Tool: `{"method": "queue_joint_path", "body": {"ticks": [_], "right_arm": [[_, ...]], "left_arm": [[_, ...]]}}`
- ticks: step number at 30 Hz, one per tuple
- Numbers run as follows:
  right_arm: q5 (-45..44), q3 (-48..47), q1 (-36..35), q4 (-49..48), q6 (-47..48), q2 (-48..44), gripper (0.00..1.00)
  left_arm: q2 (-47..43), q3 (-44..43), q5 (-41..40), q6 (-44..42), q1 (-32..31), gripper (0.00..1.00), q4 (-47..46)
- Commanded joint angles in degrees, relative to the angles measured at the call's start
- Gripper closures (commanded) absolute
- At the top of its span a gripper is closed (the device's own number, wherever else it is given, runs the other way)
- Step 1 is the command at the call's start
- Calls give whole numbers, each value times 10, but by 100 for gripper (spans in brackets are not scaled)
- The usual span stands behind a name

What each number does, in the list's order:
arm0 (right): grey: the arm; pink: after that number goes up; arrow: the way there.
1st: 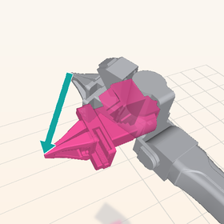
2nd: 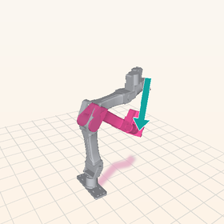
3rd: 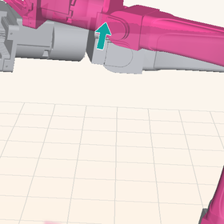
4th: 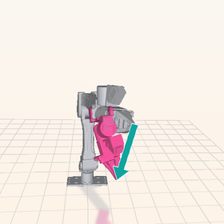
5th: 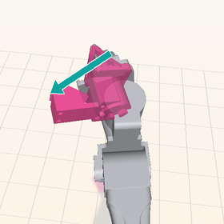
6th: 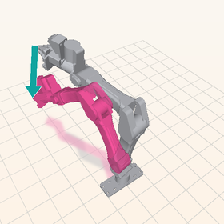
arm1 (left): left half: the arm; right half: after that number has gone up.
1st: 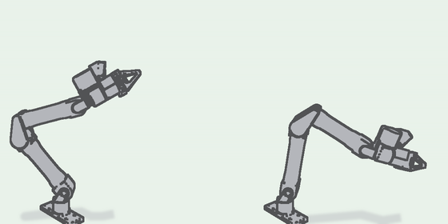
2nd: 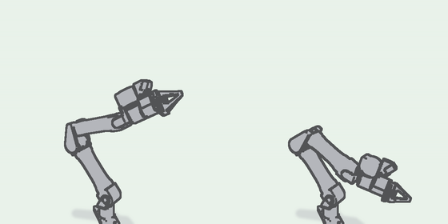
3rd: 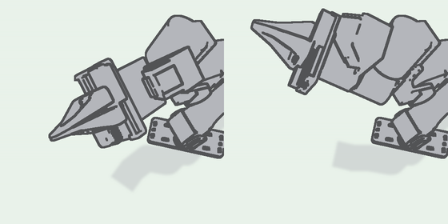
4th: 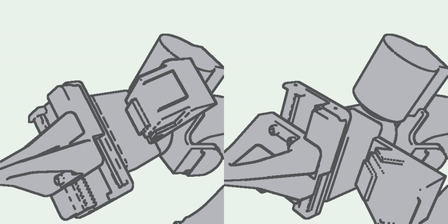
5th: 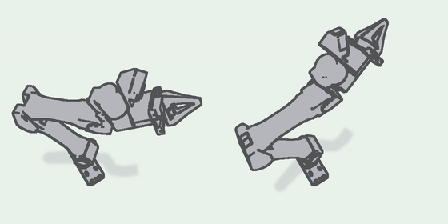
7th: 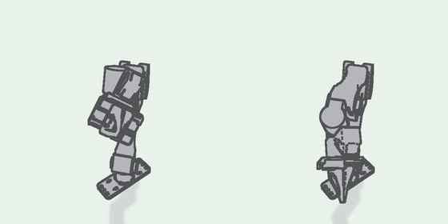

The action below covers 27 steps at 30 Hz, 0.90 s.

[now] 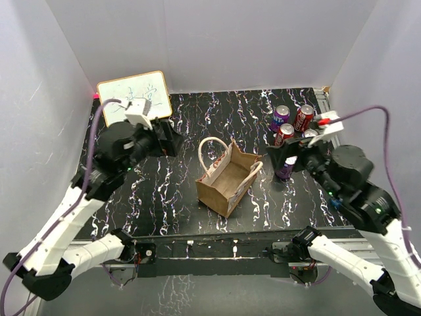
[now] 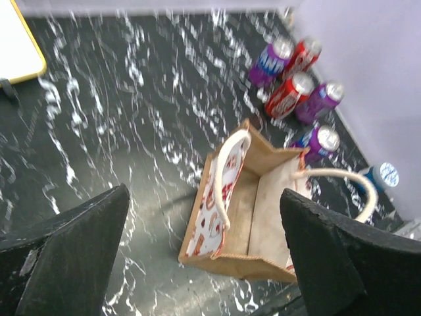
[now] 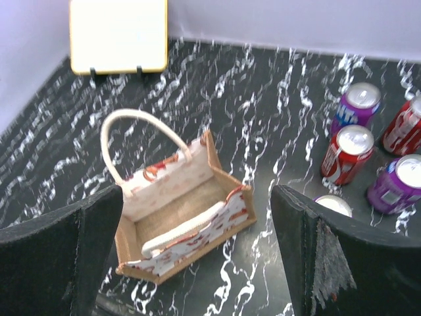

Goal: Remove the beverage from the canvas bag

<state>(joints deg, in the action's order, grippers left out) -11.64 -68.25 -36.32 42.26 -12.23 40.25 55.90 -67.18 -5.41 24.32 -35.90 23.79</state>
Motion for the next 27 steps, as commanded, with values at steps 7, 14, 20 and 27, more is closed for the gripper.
{"method": "queue_joint_path", "body": {"ticks": [7,14,20,27], "right_arm": [[-50,-127,0,-10,32,-44,2],[-71,-160,0,-8,21,-46,2],[-82,-167,0,-6,14,-40,2],[-83,-167,1,-9,7,-40,2]], "left_arm": [[-97,-135,-65,-90,1,3,53],[-145,-127,-75,-95,1,3,33],[-145,-128,-78,-98,1,3,42],[-148,-116,-80,-99,1,3,39]]}}
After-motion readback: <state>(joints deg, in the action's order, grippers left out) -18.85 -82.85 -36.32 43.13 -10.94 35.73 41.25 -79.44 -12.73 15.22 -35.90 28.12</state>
